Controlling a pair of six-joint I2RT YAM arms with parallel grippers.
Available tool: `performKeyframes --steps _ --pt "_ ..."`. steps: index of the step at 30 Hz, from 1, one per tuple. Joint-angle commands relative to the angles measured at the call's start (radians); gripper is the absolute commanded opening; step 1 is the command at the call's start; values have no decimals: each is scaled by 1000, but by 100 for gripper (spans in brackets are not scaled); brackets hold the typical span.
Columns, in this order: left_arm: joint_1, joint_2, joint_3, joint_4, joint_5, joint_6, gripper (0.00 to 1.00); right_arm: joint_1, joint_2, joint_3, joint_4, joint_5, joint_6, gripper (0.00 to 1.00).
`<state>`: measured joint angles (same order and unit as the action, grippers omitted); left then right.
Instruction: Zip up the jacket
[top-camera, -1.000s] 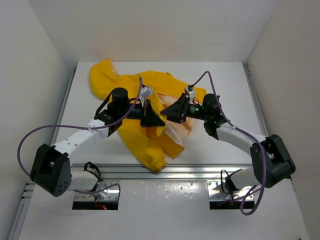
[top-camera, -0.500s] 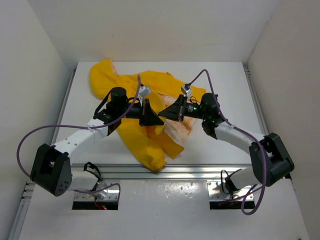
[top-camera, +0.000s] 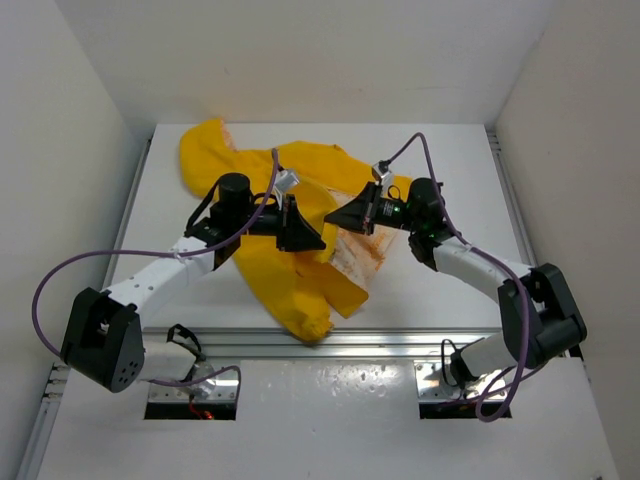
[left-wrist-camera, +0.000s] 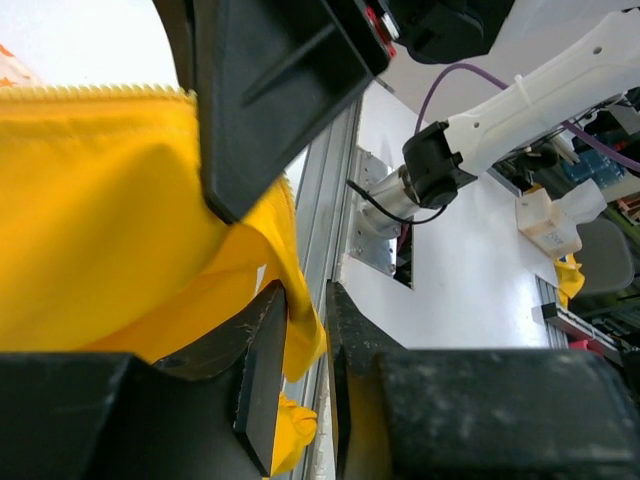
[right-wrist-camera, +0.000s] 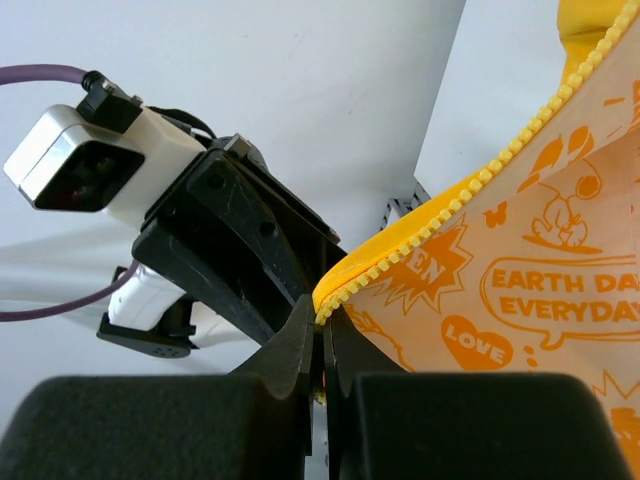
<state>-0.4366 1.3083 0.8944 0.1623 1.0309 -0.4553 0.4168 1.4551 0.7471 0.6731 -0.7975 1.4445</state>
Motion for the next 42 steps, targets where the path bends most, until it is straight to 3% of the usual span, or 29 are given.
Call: performKeyframes --steps 1,11,17,42 --pt "9 -15 28 9 34 21 28 -10 1 57 28 -5 16 0" --pt "-11 12 60 -1 8 21 41 -10 -6 51 42 6 31 0" --pt "-42 40 74 -73 -101 63 44 -10 -9 55 43 9 37 0" --pt "-79 48 83 -101 -81 121 37 -6 -4 64 51 11 31 0"
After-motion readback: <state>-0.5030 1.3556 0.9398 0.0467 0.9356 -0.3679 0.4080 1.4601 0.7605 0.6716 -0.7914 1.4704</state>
